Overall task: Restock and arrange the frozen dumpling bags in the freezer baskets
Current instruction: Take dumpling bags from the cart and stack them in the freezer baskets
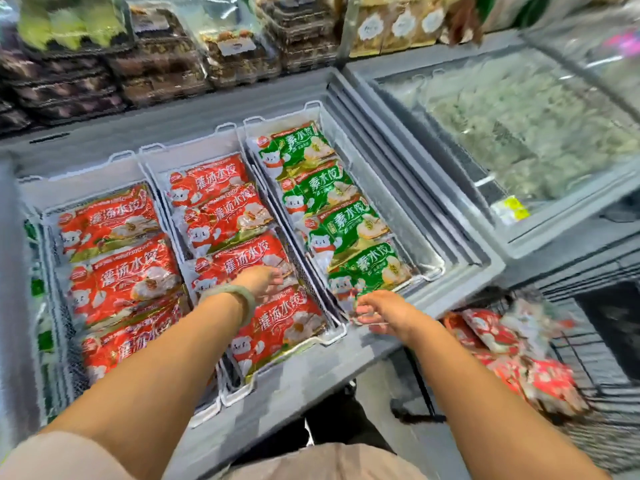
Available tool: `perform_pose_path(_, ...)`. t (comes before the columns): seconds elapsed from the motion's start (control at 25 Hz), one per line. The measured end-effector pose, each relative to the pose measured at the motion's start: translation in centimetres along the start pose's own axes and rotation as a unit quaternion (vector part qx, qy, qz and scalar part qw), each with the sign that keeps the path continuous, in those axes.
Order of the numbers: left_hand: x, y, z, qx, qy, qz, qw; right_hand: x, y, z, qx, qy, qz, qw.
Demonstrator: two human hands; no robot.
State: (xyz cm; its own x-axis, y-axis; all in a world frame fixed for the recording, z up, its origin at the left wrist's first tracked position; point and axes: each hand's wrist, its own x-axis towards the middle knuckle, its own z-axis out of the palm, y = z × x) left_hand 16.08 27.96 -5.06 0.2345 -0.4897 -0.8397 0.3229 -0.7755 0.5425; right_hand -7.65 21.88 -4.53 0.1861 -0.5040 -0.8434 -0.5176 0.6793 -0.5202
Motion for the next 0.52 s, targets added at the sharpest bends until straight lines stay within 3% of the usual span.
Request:
perform_pose_path(0.24,-3.0,2.3,9.9,0.089,-0.053,0.035,0.994,-4.1,6.1,-9.3,0.091,0.116,0.001,0.989)
perform_pose_path(0.52,-6.6,1.4,22.5,0.158,-0.077,0.039,0.984,-7.6,13.1,-19.0,0.167,0.096,-0.002,0.981)
